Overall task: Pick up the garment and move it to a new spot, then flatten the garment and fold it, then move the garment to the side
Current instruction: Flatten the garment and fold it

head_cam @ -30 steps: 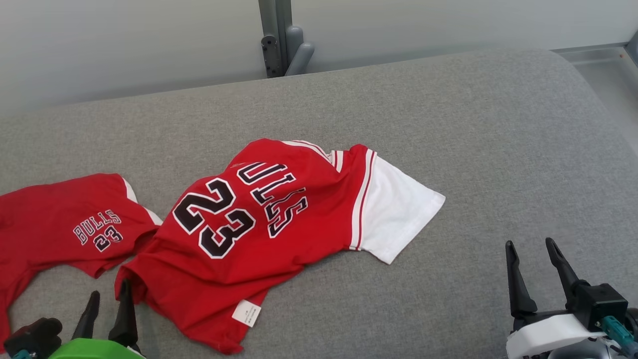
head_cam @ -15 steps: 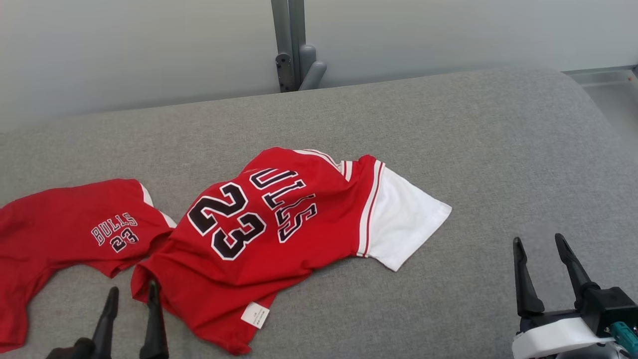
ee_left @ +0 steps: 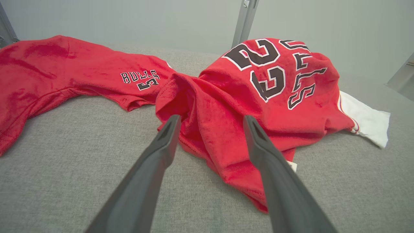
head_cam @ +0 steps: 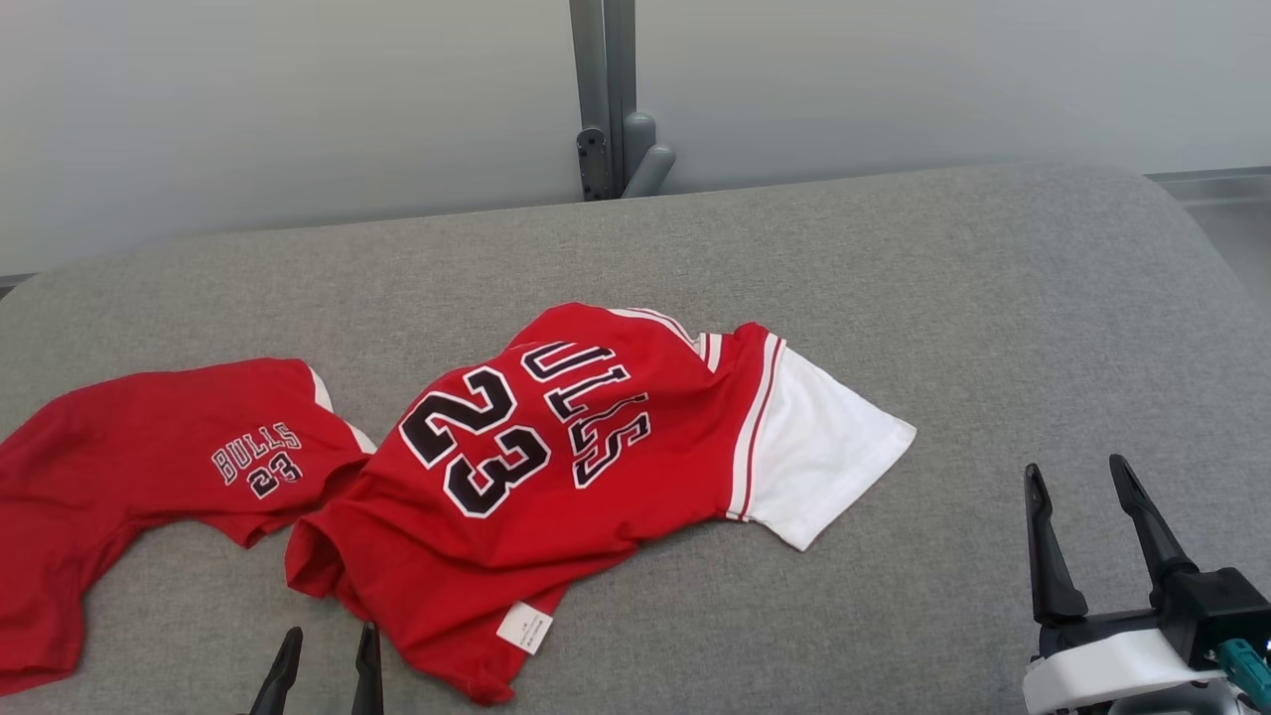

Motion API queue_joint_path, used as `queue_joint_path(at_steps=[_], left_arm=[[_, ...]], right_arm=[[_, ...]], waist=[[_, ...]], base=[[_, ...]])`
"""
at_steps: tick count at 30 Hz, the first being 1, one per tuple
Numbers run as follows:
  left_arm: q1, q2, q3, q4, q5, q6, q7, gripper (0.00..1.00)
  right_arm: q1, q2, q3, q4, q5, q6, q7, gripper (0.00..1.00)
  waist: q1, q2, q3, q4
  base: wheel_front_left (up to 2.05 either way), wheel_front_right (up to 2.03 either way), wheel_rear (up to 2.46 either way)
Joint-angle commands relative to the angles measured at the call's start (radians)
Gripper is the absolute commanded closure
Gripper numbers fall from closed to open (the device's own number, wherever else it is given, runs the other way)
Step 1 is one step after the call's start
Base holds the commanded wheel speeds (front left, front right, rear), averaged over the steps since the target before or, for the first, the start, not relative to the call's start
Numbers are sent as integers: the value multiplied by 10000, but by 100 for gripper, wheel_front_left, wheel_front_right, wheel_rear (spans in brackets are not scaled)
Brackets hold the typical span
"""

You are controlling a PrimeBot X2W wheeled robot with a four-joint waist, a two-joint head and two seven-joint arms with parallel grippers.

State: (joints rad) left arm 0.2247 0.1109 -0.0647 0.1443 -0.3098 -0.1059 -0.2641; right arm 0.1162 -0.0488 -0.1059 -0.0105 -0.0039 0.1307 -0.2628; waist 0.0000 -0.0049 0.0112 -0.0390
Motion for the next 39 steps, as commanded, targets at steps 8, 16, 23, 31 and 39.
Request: queue_joint_path(at_steps=[8,16,23,31,39], left_arm=[[153,-253,486,4,391,-213,-2,0],[242,-407,459,133,293,-261,-2,0],[-21,-513,-374,716,-1074,-256,1267,0],[-418,-574,-1070,33,-2480,-58,3324,0],[-979,-570,-1422,119,-2664,181,4015,0]], right_arm=[[73,-30,41,108,-84,-1,-31,0],[-112,-30,268,620,-39,-1,-32,0],[-1745,-235,971,2777,-1082,1,-31,0],[-4780,-999,1901,5664,-1566,-6,858,0],[-6317,-1140,2357,7324,-1505,-6,1567,0]], waist=[[0,49,-114,4],[0,49,-162,29],[0,49,59,119],[0,49,690,372],[0,49,1375,577]], base=[[0,0,0],[0,0,0],[0,0,0],[0,0,0],[0,0,0]])
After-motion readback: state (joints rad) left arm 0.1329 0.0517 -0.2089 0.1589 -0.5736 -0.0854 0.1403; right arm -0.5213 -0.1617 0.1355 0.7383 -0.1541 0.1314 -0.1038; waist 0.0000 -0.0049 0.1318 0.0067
